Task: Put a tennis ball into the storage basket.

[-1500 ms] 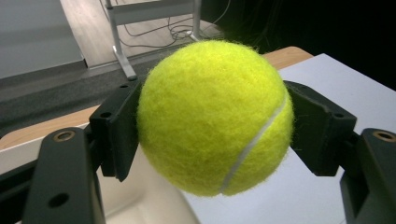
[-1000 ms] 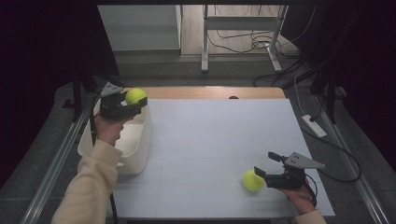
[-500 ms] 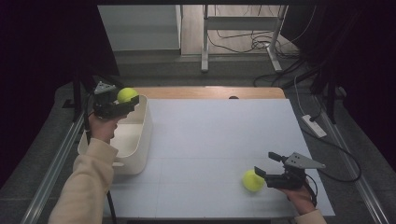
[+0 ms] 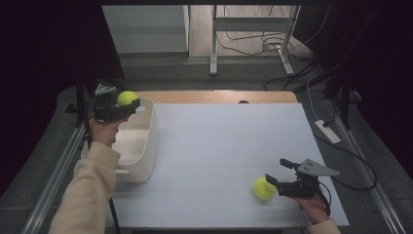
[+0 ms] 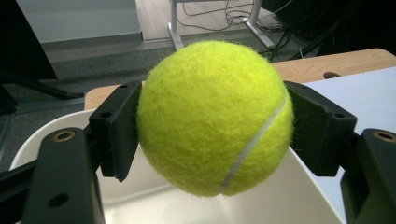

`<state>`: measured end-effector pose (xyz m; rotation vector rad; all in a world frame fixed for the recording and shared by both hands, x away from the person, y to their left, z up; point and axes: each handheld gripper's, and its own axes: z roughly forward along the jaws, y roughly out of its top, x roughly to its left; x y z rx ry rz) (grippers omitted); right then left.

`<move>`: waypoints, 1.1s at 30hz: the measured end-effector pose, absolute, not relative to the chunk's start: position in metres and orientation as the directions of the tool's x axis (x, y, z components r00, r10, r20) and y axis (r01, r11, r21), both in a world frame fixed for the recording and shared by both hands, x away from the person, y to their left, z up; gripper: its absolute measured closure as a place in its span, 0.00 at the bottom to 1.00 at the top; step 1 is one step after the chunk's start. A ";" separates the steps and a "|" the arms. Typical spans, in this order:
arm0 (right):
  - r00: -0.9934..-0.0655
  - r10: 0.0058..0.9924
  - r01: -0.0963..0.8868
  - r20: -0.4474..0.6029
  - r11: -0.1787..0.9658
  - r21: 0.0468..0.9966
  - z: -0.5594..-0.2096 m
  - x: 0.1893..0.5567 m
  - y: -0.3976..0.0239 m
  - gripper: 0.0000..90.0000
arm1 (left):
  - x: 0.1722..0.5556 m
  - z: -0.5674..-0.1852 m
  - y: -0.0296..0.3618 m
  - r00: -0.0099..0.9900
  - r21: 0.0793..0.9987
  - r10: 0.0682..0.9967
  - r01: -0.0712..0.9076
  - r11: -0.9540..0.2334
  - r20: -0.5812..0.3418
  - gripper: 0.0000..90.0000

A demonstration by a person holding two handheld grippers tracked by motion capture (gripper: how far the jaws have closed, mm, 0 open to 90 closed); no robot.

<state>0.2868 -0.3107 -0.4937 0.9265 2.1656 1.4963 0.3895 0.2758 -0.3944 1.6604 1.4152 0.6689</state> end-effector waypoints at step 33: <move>-0.726 0.684 0.313 0.075 0.231 0.921 -0.493 0.286 -0.311 0.15 | 0.401 -0.414 0.290 0.139 0.747 0.987 0.664 -0.033 -0.080 0.29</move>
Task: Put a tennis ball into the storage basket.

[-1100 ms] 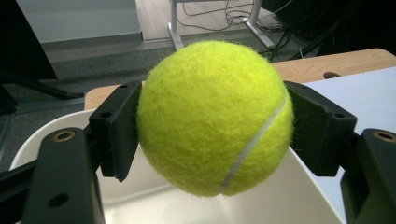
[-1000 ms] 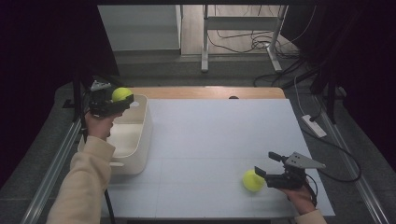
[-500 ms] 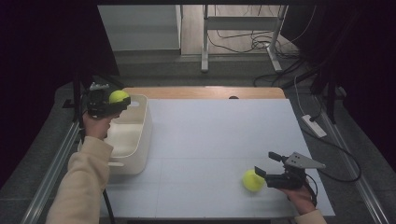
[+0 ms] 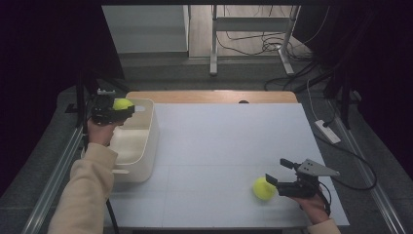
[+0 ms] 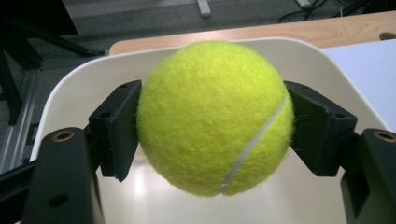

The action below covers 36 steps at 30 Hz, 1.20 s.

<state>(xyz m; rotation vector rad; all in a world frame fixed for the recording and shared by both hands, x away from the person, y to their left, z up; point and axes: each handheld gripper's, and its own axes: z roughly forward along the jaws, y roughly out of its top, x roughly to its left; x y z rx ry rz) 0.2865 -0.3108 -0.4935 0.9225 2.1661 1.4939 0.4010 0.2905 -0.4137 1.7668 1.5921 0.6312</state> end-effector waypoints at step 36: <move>-0.720 0.689 0.317 0.086 0.216 0.924 -0.493 0.285 -0.314 0.15 | 0.375 -0.387 0.257 0.350 0.841 0.922 0.538 -0.051 -0.167 0.15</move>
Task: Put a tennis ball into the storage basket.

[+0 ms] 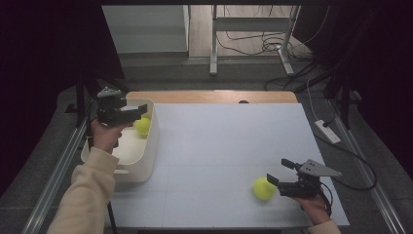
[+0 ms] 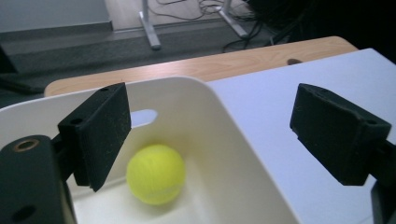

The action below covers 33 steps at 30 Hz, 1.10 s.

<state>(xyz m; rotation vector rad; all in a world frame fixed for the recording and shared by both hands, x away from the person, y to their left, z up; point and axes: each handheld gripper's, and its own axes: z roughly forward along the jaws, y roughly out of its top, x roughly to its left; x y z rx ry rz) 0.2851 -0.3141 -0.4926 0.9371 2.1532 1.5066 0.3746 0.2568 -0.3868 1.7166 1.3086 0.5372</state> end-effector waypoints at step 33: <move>-0.717 0.690 0.315 0.097 0.197 0.928 -0.492 0.289 -0.315 0.15 | 0.342 -0.382 0.202 0.617 0.893 0.759 0.436 -0.111 -0.207 0.15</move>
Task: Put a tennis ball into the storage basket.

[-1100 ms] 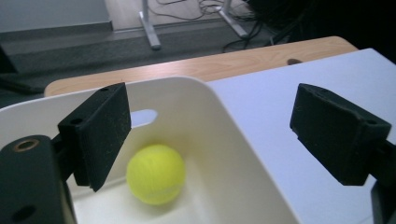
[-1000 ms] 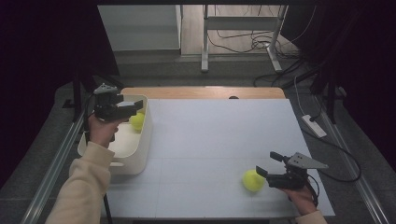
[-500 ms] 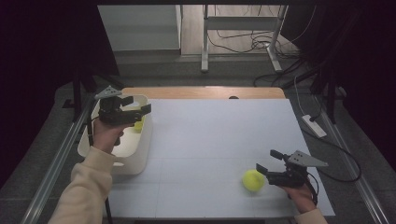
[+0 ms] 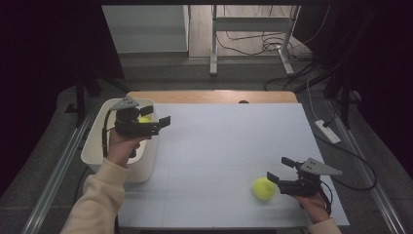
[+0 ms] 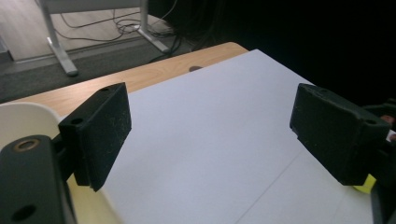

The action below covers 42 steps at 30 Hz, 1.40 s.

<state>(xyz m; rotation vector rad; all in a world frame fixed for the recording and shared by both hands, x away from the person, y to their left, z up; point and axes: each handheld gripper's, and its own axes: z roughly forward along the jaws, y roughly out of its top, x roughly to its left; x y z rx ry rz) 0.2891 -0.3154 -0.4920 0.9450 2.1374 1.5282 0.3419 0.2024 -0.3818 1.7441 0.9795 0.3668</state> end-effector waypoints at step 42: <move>-0.717 0.691 0.300 0.098 0.178 0.937 -0.489 0.289 -0.318 0.15 | 0.328 -0.391 0.131 0.752 0.894 0.630 0.400 -0.203 -0.194 0.14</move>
